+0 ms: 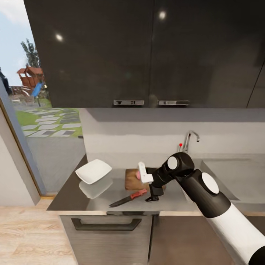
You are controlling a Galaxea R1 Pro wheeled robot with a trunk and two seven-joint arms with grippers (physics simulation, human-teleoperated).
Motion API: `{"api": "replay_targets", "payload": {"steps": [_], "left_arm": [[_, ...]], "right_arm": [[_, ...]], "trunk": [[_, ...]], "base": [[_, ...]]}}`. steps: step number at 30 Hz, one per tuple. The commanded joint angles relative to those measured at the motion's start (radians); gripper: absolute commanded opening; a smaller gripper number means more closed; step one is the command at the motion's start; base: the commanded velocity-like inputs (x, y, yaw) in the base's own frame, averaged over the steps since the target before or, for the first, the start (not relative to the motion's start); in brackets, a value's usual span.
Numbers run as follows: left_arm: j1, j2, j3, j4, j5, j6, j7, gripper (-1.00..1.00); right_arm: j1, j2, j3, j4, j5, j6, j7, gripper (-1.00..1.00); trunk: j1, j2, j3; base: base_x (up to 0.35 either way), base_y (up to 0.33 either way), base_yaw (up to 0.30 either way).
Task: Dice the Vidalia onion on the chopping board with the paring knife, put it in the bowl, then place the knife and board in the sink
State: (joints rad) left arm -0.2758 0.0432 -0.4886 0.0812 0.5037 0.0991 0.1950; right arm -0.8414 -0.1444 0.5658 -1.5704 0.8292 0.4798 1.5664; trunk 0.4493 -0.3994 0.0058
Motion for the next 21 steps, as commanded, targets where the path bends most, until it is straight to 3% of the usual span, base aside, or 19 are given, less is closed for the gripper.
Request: {"api": "replay_targets", "payload": {"steps": [1,11,21], "left_arm": [[0.000,-0.001,-0.008,0.000,0.007,0.004,0.001,1.00],[0.000,-0.005,-0.008,0.000,0.007,0.004,0.001,1.00],[0.000,-0.009,-0.008,0.000,0.007,0.004,0.000,1.00]], "right_arm": [[-0.004,-0.001,0.002,-0.001,0.014,0.010,0.004,1.00],[-0.038,0.001,0.005,0.013,0.030,0.010,0.004,1.00],[-0.040,0.007,0.024,0.109,0.024,0.009,0.004,1.00]], "trunk": [[0.001,-0.001,0.000],[0.001,-0.001,0.000],[0.001,-0.001,0.000]], "base": [[0.170,0.000,0.000],[0.068,0.000,0.000],[0.002,0.000,0.000]]}}
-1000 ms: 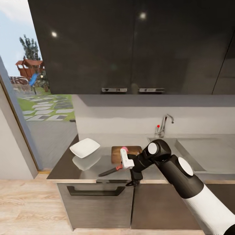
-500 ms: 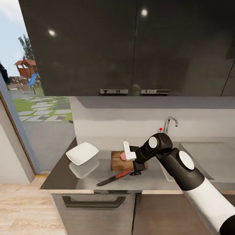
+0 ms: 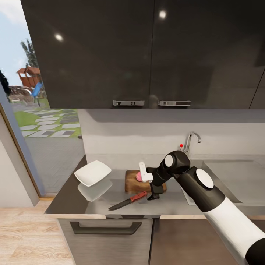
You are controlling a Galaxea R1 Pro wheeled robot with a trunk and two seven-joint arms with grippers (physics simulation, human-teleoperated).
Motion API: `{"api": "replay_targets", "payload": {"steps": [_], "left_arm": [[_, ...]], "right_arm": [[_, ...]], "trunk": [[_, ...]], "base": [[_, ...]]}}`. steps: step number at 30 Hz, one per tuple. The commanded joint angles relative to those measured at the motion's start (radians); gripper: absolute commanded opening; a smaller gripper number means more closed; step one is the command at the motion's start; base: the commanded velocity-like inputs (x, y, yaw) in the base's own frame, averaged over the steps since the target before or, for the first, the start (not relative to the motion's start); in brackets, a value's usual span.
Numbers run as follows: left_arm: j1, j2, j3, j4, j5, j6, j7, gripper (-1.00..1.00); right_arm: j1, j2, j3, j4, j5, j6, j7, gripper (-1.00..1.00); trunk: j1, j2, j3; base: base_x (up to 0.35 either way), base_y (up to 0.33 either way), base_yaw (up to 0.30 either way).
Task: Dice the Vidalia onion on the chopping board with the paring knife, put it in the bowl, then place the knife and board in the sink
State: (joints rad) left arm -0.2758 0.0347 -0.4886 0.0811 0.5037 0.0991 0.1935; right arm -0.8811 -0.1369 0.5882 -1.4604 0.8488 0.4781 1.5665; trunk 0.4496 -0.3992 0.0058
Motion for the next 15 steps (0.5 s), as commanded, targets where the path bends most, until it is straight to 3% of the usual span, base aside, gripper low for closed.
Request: {"api": "replay_targets", "payload": {"steps": [1,15], "left_arm": [[0.000,0.000,-0.008,0.000,0.007,0.004,0.001,1.00],[0.000,-0.001,-0.008,0.000,0.007,0.004,0.002,1.00]], "right_arm": [[-0.001,0.000,0.002,0.002,0.004,0.010,0.004,1.00],[-0.001,0.006,0.002,0.011,-0.009,0.010,0.004,1.00]], "trunk": [[0.000,-0.001,0.000],[0.000,-0.001,0.000]], "base": [[0.000,0.000,0.000],[0.000,0.000,0.000]]}}
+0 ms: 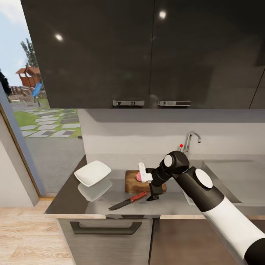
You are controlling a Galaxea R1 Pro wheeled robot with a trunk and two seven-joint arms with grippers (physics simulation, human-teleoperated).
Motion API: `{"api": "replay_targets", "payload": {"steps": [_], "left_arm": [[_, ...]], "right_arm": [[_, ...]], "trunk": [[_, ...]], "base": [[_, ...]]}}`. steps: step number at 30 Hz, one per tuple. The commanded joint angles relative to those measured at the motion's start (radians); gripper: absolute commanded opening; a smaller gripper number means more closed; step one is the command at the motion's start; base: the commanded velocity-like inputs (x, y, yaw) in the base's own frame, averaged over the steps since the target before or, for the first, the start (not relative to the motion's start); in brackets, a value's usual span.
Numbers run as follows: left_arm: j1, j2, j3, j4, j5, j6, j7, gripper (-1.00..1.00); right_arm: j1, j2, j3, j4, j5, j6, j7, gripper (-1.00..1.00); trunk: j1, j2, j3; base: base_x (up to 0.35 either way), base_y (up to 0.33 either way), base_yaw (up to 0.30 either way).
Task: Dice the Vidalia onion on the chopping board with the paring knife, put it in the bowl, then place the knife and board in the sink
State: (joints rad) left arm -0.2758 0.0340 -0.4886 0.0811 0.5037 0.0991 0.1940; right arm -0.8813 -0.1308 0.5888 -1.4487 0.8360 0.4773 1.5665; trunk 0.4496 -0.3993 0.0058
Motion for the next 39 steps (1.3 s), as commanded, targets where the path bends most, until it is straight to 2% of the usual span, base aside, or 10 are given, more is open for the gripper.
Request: {"api": "replay_targets", "payload": {"steps": [1,7,10,12,19,21,28,31,35,39], "left_arm": [[0.000,0.000,-0.008,0.000,0.007,0.004,0.001,1.00],[0.000,0.000,-0.008,0.000,0.007,0.004,0.002,1.00],[0.000,0.000,-0.008,0.000,0.007,0.003,0.002,1.00],[0.000,0.000,-0.008,0.000,0.007,0.004,0.002,1.00],[0.000,0.000,-0.008,0.000,0.007,0.004,0.002,1.00],[0.000,0.000,-0.008,0.000,0.007,0.004,0.002,1.00],[0.000,0.001,-0.008,0.000,0.007,0.004,0.002,1.00],[0.000,0.001,-0.008,0.000,0.007,0.004,0.002,1.00],[0.000,0.001,-0.008,0.000,0.007,0.004,0.002,1.00],[0.000,0.001,-0.008,0.000,0.007,0.003,0.002,1.00]], "right_arm": [[-0.001,-0.001,0.002,-0.001,0.002,0.011,0.004,1.00],[-0.001,-0.001,0.002,-0.001,-0.003,0.011,0.004,1.00],[-0.001,-0.001,0.001,-0.001,-0.032,0.009,0.004,1.00],[0.000,-0.001,0.000,-0.001,-0.066,0.009,0.004,1.00],[-0.001,-0.002,0.002,0.014,-0.116,0.005,0.004,1.00],[-0.001,-0.001,0.002,0.029,-0.142,0.003,0.004,1.00],[-0.001,0.002,0.003,0.067,-0.173,0.001,0.004,1.00],[-0.001,0.005,0.013,0.090,-0.176,0.001,0.004,1.00],[-0.001,0.025,0.060,0.172,-0.198,0.000,0.003,1.00],[-0.001,0.038,0.072,0.241,-0.202,-0.004,-0.008,1.00]], "trunk": [[0.000,-0.001,0.000],[0.000,-0.001,0.000],[0.000,-0.001,0.000],[0.000,-0.001,0.000],[0.000,-0.001,0.000],[0.000,-0.001,0.000],[0.000,-0.001,0.000],[0.000,-0.001,0.000],[0.000,-0.001,0.000],[0.000,-0.001,0.000]], "base": [[0.000,0.000,0.000],[0.003,0.000,0.000],[0.091,0.000,0.000],[0.136,0.000,0.000],[0.151,0.000,0.000],[0.150,0.000,0.000],[0.135,0.000,0.000],[0.117,0.000,0.000],[0.107,0.000,0.000],[0.095,0.000,0.000]]}}
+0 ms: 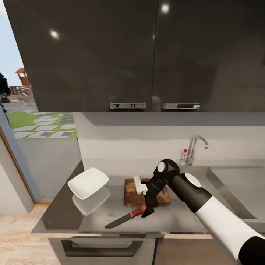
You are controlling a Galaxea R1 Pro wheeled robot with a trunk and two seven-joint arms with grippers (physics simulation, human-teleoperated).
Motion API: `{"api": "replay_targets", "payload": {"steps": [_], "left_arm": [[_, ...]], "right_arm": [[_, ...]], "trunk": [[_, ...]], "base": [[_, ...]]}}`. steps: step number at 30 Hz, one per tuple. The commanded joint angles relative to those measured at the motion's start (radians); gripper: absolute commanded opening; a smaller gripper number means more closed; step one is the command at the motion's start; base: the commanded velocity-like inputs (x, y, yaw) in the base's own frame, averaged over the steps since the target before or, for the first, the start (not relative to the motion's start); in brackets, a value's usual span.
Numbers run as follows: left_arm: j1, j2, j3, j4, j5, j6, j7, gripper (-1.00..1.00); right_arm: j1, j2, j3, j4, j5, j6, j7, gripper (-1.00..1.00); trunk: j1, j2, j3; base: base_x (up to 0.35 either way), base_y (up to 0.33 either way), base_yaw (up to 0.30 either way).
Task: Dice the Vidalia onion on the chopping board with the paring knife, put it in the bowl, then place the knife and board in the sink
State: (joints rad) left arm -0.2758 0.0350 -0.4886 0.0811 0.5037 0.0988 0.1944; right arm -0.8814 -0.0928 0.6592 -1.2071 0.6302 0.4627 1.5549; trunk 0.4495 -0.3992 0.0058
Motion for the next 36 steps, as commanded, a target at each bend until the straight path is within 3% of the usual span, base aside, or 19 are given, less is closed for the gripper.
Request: {"api": "replay_targets", "payload": {"steps": [1,3,6,21,26,36], "left_arm": [[0.000,0.000,-0.008,0.000,0.007,0.004,0.001,1.00],[0.000,-0.001,-0.008,0.000,0.007,0.004,0.001,1.00],[0.000,-0.001,-0.008,0.000,0.007,0.003,0.001,1.00],[0.000,0.000,-0.008,0.000,0.007,0.004,0.001,1.00],[0.000,0.000,-0.008,0.000,0.007,0.003,0.001,1.00],[0.000,-0.001,-0.008,0.000,0.007,0.003,0.002,1.00]], "right_arm": [[-0.001,0.002,0.002,0.007,0.003,0.007,0.003,1.00],[-0.001,0.026,0.003,0.058,0.002,-0.031,0.001,1.00],[-0.001,0.041,0.003,0.105,0.003,-0.055,0.000,1.00],[-0.001,0.046,0.004,0.135,0.003,-0.067,-0.006,1.00],[-0.001,0.062,0.004,0.136,0.003,-0.067,-0.006,1.00],[-0.001,0.071,0.005,0.152,0.002,-0.085,-0.006,1.00]], "trunk": [[0.001,-0.001,0.000],[0.001,-0.001,0.000],[0.001,-0.001,0.000],[0.001,-0.001,0.000],[0.001,-0.001,0.000],[0.001,-0.001,0.000]], "base": [[0.087,0.000,0.000],[0.083,0.000,0.000],[0.080,0.000,0.000],[0.032,0.000,0.000],[0.018,0.007,0.000],[0.052,0.039,0.000]]}}
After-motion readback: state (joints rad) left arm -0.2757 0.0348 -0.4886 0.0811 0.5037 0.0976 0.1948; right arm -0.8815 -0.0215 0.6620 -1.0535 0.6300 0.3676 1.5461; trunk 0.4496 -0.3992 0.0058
